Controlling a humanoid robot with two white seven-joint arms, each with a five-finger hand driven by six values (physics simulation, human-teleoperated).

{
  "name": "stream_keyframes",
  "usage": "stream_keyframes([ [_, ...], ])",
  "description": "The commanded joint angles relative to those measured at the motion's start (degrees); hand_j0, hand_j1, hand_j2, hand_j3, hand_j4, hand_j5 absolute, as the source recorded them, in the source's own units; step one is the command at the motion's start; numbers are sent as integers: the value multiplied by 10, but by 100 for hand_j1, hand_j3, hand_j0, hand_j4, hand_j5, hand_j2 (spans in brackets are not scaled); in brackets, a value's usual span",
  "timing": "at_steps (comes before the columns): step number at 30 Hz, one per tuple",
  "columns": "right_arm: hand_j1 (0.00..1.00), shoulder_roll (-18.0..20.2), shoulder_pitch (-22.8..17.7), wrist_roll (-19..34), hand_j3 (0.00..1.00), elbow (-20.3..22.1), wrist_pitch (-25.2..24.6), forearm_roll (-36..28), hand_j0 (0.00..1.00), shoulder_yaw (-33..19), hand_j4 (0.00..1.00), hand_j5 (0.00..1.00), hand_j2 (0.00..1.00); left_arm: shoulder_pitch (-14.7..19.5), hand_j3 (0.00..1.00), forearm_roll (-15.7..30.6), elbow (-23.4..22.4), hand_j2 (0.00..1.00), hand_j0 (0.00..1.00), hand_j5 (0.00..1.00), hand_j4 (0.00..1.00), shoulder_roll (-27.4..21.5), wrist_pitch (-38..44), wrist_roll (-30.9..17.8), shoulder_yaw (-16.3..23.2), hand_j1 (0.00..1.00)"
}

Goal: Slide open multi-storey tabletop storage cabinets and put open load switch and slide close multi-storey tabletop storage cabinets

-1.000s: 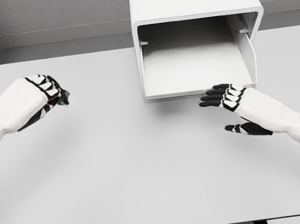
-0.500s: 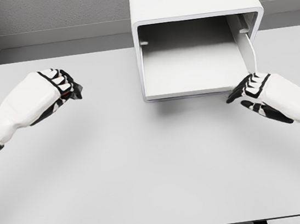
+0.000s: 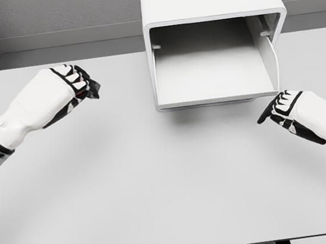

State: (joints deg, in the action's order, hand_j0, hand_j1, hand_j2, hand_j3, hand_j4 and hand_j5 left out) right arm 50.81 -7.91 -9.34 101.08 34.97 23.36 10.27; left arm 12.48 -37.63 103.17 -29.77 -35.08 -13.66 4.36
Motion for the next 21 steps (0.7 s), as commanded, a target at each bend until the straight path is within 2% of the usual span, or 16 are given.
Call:
stream_keyframes([
  [1, 47, -9, -1, 0, 47, 0, 0, -2, 47, -1, 47, 47, 47, 1, 40, 2, 0, 40, 40, 40, 40, 10, 1, 0, 0, 40],
  [5, 48, -21, -8, 0, 48, 0, 0, 3, 48, 0, 48, 48, 48, 15, 40, -2, 0, 40, 40, 40, 40, 25, 1, 0, 14, 40],
  [12, 49, -48, -20, 0, 49, -4, 0, 13, 49, 0, 49, 49, 49, 24, 40, -6, 0, 40, 40, 40, 40, 50, 1, 0, 15, 40],
  [15, 52, -58, -26, 0, 52, -7, 0, 14, 52, 0, 52, 52, 52, 28, 40, -7, 0, 40, 40, 40, 40, 60, 1, 0, 15, 40],
  [21, 52, -65, -27, 0, 52, -6, 0, 17, 52, -1, 52, 52, 52, 43, 40, -8, 0, 40, 40, 40, 40, 75, 1, 0, 32, 40],
])
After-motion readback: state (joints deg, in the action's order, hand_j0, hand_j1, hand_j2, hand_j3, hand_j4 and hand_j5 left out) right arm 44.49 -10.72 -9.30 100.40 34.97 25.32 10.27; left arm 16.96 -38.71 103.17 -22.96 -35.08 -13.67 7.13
